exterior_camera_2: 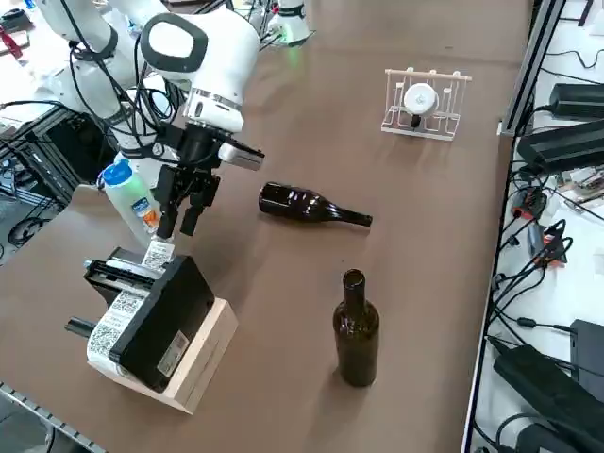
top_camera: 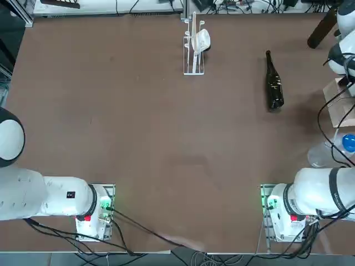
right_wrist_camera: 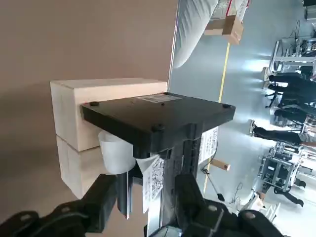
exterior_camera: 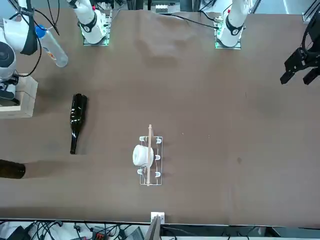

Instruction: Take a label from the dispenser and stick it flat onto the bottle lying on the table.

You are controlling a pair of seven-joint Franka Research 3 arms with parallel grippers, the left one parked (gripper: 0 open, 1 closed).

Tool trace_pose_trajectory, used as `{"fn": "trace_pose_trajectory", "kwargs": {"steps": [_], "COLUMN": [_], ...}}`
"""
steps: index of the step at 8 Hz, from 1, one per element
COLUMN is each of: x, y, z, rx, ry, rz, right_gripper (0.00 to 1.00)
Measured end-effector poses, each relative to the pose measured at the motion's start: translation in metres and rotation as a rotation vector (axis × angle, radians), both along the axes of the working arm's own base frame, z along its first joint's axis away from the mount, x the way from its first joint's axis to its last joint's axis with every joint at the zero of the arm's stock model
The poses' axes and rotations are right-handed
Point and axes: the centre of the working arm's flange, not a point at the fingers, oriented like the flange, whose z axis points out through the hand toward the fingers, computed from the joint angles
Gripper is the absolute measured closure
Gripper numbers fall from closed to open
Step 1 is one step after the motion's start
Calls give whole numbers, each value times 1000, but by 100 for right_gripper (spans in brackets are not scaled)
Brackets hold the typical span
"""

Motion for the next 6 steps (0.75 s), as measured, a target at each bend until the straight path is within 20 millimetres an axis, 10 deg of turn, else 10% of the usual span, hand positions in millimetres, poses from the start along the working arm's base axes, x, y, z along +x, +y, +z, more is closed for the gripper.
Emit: {"fn": "trace_pose_trajectory", "kwargs": {"steps": [6], "x": [-7], "y": [-19], "z": [-14], "rx": [-28], "ry": [19], "rz": [1], "right_gripper": [37]}}
